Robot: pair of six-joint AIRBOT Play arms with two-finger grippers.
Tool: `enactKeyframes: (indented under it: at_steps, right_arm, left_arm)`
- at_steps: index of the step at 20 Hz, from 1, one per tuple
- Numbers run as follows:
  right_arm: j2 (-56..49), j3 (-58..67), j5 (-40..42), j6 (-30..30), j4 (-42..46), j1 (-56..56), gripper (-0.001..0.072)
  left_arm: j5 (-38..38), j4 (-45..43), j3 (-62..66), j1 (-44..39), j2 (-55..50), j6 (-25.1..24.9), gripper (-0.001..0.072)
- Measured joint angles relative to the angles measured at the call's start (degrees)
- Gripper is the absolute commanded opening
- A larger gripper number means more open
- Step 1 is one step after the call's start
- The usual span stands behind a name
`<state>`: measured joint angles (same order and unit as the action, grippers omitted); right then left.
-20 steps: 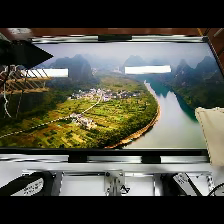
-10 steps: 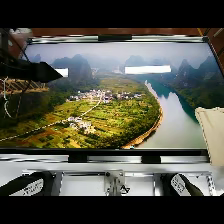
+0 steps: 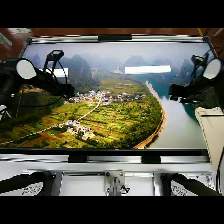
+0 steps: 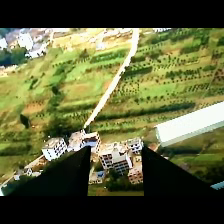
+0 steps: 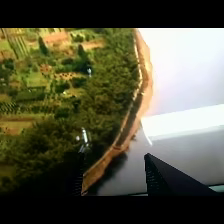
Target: Fold the shirts.
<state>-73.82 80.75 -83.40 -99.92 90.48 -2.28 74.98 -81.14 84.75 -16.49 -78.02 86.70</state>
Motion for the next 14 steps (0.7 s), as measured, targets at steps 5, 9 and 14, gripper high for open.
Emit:
enactKeyframes:
  at_steps: [5,9,14]
  right_arm:
    - [-1.31,-0.22,1.49,0.57,3.15,-4.68,0.0487]
    - [-1.6,-0.28,1.88,0.7,3.8,-5.66,0.0487]
    - [-1.62,-0.28,1.97,0.72,4.09,-5.95,0.0487]
  left_arm:
    - [0.44,-2.71,-0.15,-1.03,-1.64,1.25,0.0406]
    - [0.55,-3.39,-0.15,-1.2,-1.9,1.53,0.0406]
    - [0.52,-3.67,-0.15,-1.29,-2.01,1.64,0.0406]
